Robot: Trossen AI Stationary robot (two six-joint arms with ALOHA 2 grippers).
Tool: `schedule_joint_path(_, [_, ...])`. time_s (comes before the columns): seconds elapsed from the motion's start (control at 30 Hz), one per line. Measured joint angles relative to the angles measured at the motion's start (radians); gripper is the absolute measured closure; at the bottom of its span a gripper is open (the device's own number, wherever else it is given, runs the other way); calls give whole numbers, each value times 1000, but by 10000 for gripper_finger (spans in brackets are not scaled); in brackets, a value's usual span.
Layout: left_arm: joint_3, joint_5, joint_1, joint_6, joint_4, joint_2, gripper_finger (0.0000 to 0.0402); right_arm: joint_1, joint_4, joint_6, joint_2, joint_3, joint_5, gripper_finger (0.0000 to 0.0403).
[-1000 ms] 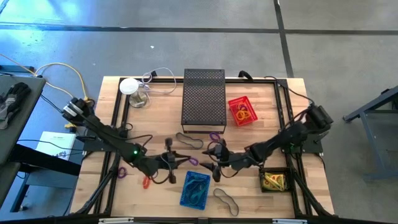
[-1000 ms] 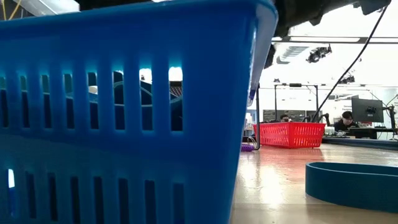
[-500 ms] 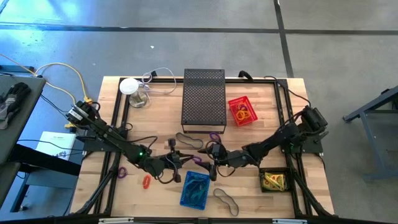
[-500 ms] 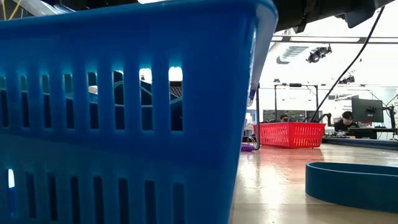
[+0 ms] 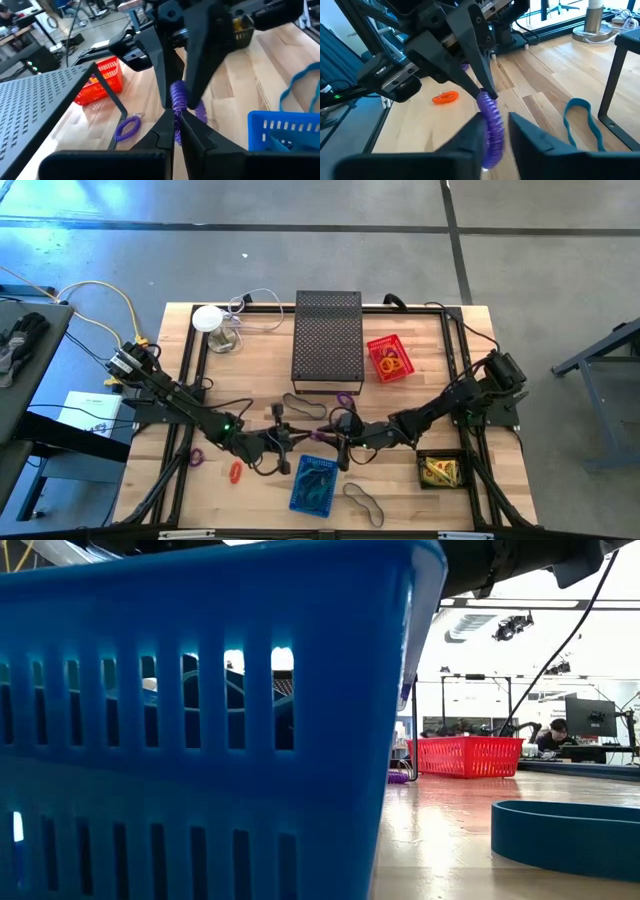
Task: Pick & Place Office Desk Supplies
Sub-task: Put the violet spring keychain into the red bin
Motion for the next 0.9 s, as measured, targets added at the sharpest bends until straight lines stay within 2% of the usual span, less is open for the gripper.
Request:
schedule_joint_path(0.1, [0,19,8,46,0,0,380,0,-9,-3,0,0,-1,384])
schedule_joint_path(0.33, [0,27,12,106,0,0,340,0,-83,22,0,0,-41,387])
schedule_joint_path(0.53, [0,60,12,107,-17,9,298,24,-303,120,-66,3,-18,392])
schedule_joint_path(0.67, [0,76,12,107,-18,39,273,66,-551,255,-145,2,26,395])
schedule_joint_path(0.73, [0,77,12,107,-14,56,265,93,-743,371,-203,2,56,395])
schedule_joint_path(0.9, [0,87,12,107,28,93,261,177,-1100,686,-316,1,207,391])
